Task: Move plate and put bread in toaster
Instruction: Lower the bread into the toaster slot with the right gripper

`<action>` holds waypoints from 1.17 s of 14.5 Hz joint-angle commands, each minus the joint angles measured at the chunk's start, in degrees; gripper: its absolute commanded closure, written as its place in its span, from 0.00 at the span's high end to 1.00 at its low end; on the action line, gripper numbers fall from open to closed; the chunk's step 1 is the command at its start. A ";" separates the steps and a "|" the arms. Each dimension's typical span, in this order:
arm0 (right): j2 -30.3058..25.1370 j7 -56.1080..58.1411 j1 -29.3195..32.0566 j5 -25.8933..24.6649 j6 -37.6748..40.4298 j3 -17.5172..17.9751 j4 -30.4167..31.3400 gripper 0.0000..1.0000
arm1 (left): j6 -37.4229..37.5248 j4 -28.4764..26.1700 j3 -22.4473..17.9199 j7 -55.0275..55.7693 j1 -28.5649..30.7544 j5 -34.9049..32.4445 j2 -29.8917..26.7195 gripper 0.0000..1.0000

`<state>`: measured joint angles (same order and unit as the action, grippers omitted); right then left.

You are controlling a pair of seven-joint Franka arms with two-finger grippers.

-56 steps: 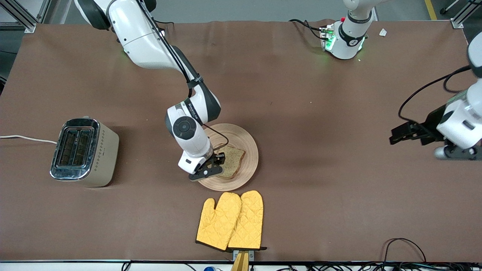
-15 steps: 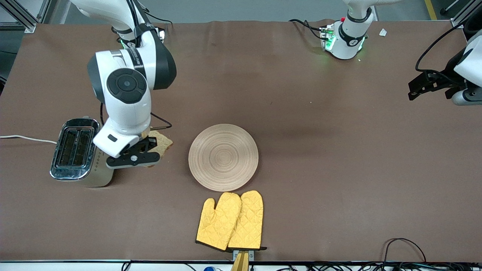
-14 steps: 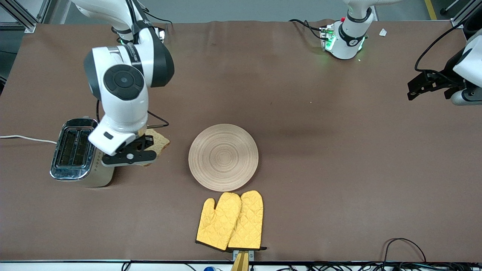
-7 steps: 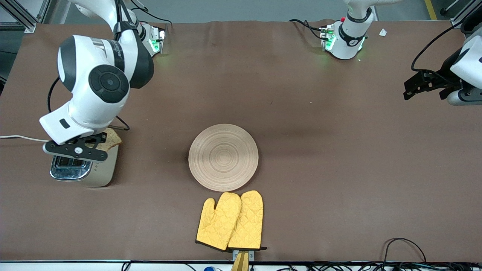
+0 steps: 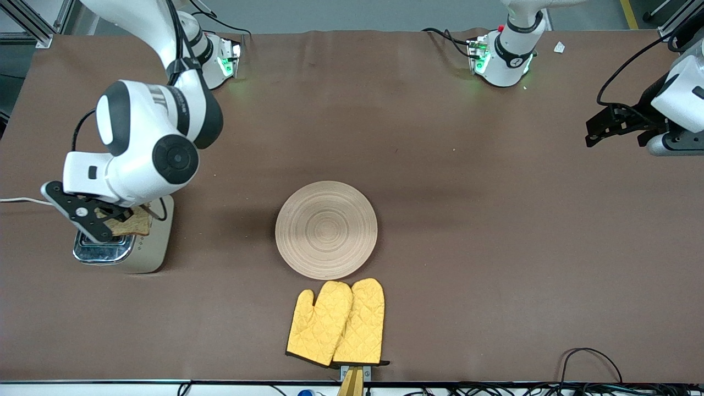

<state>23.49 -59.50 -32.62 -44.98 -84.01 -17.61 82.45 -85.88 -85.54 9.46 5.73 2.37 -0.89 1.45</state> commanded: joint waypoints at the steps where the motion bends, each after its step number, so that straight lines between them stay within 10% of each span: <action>1: 0.50 -2.81 1.16 -5.62 -0.45 0.38 2.79 0.00 | -0.69 -0.24 0.03 -0.89 -0.09 0.80 -0.05 1.00; 4: 0.68 -2.11 0.89 -13.63 -0.10 0.38 6.92 0.00 | -0.78 -0.24 0.03 -0.89 0.17 2.99 0.57 1.00; 17: -1.87 -15.63 1.24 -17.33 -3.79 0.38 20.64 0.00 | -1.22 -0.24 -0.06 -0.89 0.00 3.00 1.89 1.00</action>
<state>24.12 -72.62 -31.41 -60.57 -87.10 -17.60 100.36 -86.49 -85.65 9.48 5.73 2.38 1.37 3.43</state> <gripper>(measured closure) 0.938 0.000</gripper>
